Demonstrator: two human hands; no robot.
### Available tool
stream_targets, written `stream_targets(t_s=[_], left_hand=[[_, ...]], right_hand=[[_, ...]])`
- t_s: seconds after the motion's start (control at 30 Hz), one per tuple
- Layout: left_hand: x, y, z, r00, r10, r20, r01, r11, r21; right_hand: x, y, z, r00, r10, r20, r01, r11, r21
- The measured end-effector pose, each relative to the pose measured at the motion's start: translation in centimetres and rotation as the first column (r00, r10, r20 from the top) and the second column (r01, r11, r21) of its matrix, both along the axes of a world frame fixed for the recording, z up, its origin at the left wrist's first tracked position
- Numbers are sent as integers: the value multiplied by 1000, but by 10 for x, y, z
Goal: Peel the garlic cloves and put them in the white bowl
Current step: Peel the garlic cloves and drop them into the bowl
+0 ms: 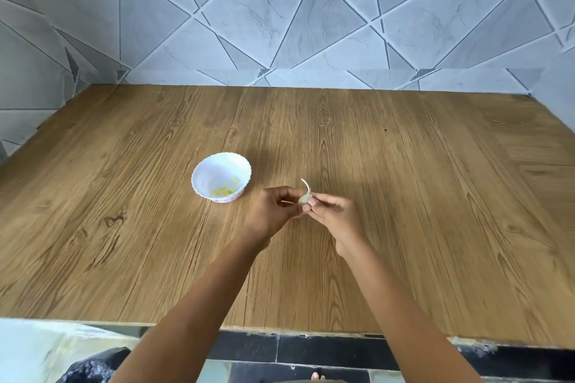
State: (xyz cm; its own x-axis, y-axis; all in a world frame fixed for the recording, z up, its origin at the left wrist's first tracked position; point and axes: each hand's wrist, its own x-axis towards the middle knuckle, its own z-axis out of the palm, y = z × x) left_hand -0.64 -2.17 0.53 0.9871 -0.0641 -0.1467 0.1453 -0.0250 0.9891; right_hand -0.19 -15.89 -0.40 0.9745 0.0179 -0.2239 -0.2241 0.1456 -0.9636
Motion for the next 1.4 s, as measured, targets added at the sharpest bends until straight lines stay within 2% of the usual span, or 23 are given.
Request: stream_targets(t_s=[0.2, 0.37, 0.47, 0.77, 1.0, 1.13, 1.27, 1.4], left_hand=[[-1, 3, -4, 997, 4, -83, -17, 987, -157], [1, 3, -6, 994, -29, -110, 13, 990, -143], [3, 2, -7, 993, 5, -118, -23, 987, -156], [6, 3, -11, 990, 64, -125, -82, 987, -142], [9, 8, -8, 985, 44, -164, -74, 981, -178], [10, 14, -9, 980, -2, -198, -33, 985, -172], [11, 16, -3, 982, -20, -186, -13, 985, -173], [12, 19, 2, 985, -44, -169, 10, 981, -194]], right_hand=[[-1, -5, -3, 1000, 13, -2, -14, 998, -66], [-4, -2, -3, 988, 6, 157, 25, 981, -191], [-6, 3, -6, 977, -17, 214, 66, 973, -223], [5, 11, -13, 993, -91, 73, 99, 988, -118], [5, 4, -17, 983, 48, 177, -3, 970, -242], [9, -1, -16, 984, 105, 142, -73, 974, -215], [13, -2, -14, 974, 133, 183, -79, 958, -276], [13, -3, -11, 976, 146, 159, -111, 972, -209]])
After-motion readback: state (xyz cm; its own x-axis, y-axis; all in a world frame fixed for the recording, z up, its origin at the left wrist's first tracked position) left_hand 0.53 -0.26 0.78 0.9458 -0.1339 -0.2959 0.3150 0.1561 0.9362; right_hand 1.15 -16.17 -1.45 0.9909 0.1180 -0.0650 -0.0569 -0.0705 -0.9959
